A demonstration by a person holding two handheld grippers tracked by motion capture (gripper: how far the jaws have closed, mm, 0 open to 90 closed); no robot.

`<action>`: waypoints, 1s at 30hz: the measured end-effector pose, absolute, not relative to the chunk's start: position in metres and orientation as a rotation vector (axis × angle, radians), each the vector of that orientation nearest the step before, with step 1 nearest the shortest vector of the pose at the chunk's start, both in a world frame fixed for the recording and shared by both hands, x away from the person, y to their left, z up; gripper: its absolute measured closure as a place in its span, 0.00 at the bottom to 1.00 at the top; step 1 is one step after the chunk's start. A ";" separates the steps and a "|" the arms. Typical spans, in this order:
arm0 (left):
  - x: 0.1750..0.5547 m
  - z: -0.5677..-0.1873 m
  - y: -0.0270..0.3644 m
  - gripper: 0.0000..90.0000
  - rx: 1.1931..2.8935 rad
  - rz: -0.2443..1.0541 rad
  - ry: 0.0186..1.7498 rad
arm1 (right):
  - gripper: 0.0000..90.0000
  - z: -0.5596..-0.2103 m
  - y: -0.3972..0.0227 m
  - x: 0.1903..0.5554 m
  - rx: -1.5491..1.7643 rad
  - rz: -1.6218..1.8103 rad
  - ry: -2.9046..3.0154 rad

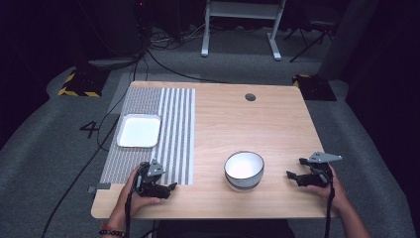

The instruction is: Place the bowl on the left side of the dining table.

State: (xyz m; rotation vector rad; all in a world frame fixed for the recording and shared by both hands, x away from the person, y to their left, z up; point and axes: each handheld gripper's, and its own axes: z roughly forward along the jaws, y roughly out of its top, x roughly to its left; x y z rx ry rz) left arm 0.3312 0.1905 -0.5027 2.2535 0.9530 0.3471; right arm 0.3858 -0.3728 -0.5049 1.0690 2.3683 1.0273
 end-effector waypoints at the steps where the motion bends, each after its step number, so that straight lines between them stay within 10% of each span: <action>1: 0.331 -0.502 0.190 0.18 2.260 0.343 0.950 | 0.17 -0.505 -0.373 0.386 1.065 1.027 2.369; 30: 0.323 -0.469 0.166 0.18 2.247 0.353 0.826 | 0.17 -0.505 -0.373 0.386 1.066 1.027 2.370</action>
